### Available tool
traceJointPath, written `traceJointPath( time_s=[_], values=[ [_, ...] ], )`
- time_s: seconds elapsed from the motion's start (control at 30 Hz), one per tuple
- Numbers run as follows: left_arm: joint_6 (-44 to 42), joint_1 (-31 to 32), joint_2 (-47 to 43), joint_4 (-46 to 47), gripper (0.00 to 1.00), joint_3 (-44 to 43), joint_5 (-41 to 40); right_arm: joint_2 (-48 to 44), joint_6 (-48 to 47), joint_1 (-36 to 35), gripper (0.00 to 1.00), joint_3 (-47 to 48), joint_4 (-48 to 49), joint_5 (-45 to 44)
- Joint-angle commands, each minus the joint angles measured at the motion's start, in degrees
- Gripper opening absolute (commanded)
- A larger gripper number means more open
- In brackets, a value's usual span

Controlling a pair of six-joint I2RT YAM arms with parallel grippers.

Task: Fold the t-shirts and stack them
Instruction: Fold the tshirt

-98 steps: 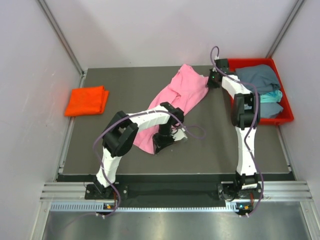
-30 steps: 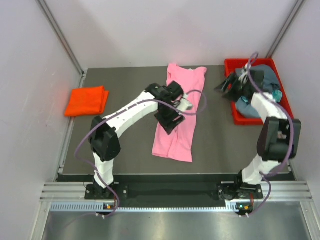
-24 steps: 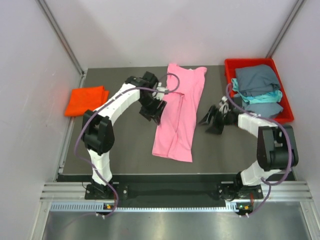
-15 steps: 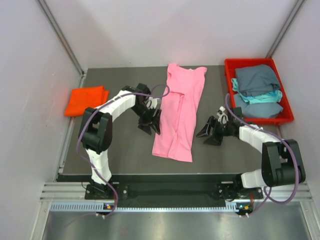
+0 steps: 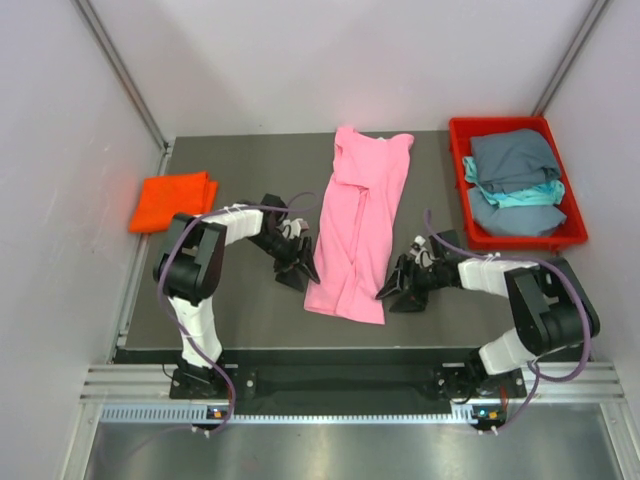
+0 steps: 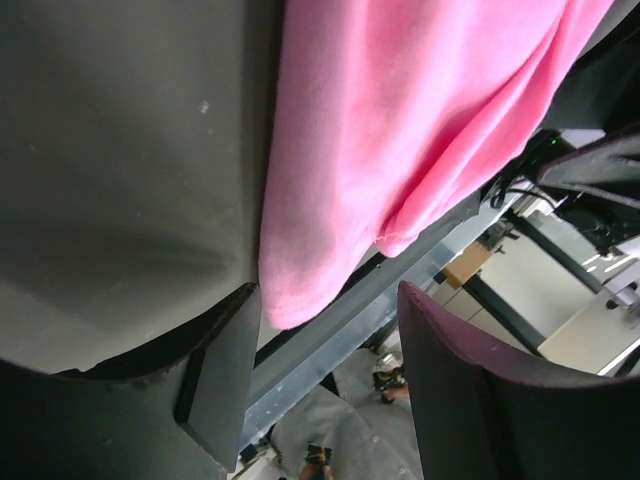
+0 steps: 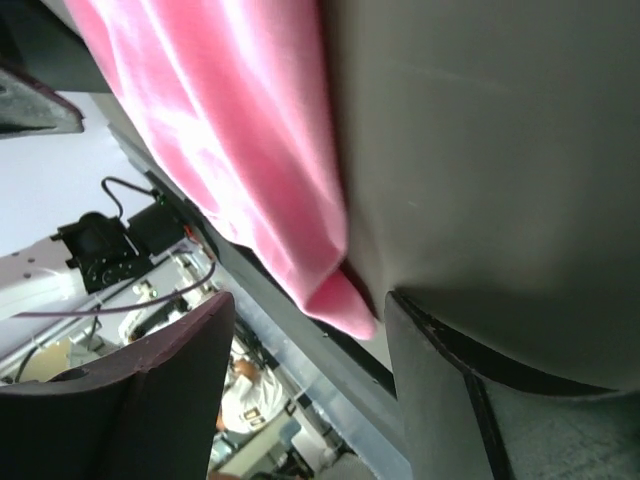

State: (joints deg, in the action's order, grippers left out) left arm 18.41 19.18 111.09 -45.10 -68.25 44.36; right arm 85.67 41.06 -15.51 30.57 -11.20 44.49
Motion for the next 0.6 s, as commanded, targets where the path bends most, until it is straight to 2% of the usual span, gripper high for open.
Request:
traceJointPath(
  time_s=[0.0,0.2,0.43,0.53,0.57],
  values=[
    [3.02,-0.02,0.36,5.9,0.61,1.8,2.93,3.44,1.13,-3.55,0.63,2.47,4.96,-2.21],
    [2.94,-0.02,1.23,7.05,0.6,3.12,3.36,6.52,2.97,-6.37,0.62,3.62,8.47,-4.06],
    [3.29,0.07,2.29,7.48,0.43,4.61,5.12,7.06,3.68,-8.84,0.56,3.54,8.92,-5.73],
    [3.65,0.07,2.29,7.75,0.38,4.79,5.65,7.14,3.68,-8.93,0.51,3.1,8.74,-5.99],
    [3.65,0.07,2.29,7.66,0.35,4.88,6.0,7.14,3.33,-8.84,0.46,3.1,8.57,-6.17]
  ],
)
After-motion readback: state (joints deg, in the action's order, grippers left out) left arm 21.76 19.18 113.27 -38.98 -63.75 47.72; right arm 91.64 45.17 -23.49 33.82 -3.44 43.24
